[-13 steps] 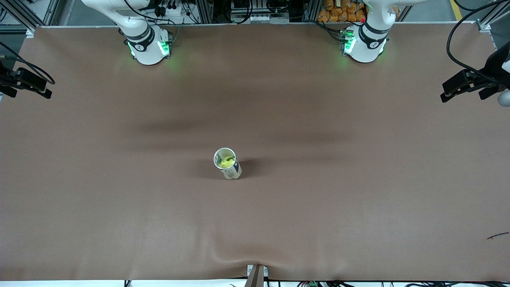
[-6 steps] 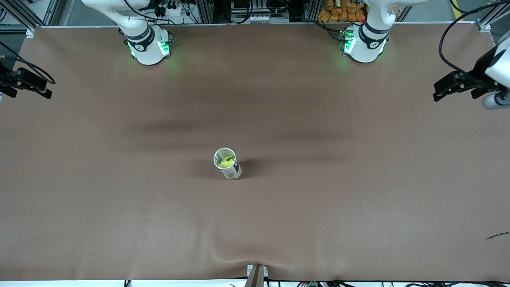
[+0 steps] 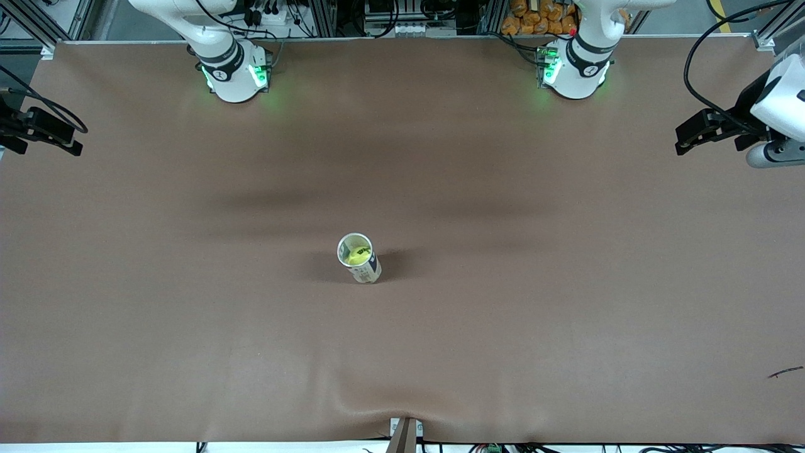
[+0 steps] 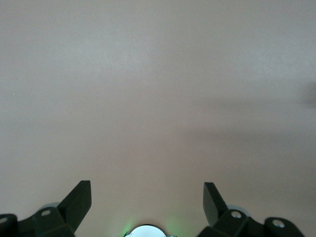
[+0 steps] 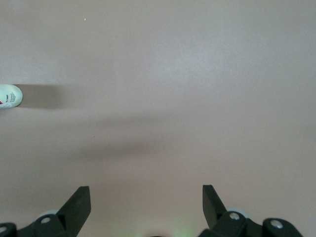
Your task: Insert tennis ball vertically with right arm
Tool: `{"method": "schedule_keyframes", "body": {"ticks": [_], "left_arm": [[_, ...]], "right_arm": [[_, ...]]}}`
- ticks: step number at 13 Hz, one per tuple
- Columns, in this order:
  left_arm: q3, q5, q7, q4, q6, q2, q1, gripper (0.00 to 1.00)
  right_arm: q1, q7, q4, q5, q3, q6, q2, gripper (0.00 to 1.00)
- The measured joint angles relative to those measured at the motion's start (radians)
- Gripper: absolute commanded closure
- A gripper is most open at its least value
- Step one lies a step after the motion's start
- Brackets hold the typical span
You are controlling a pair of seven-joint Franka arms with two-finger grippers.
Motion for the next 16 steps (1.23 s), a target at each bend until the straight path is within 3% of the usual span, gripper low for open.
{"method": "schedule_keyframes", "body": {"ticks": [5,16], "left_arm": [[-0.034,-0.013,-0.001,-0.05,0.01,-0.066,0.04,0.0],[0.02,-0.058,0.001,-0.063,-0.043,-0.115,0.009,0.0]], "right_arm": [[0.0,0.0,0.0,0.0,0.0,0.0,0.0,0.0],[0.0,0.0,0.0,0.0,0.001,0.0,0.0,0.0]]}}
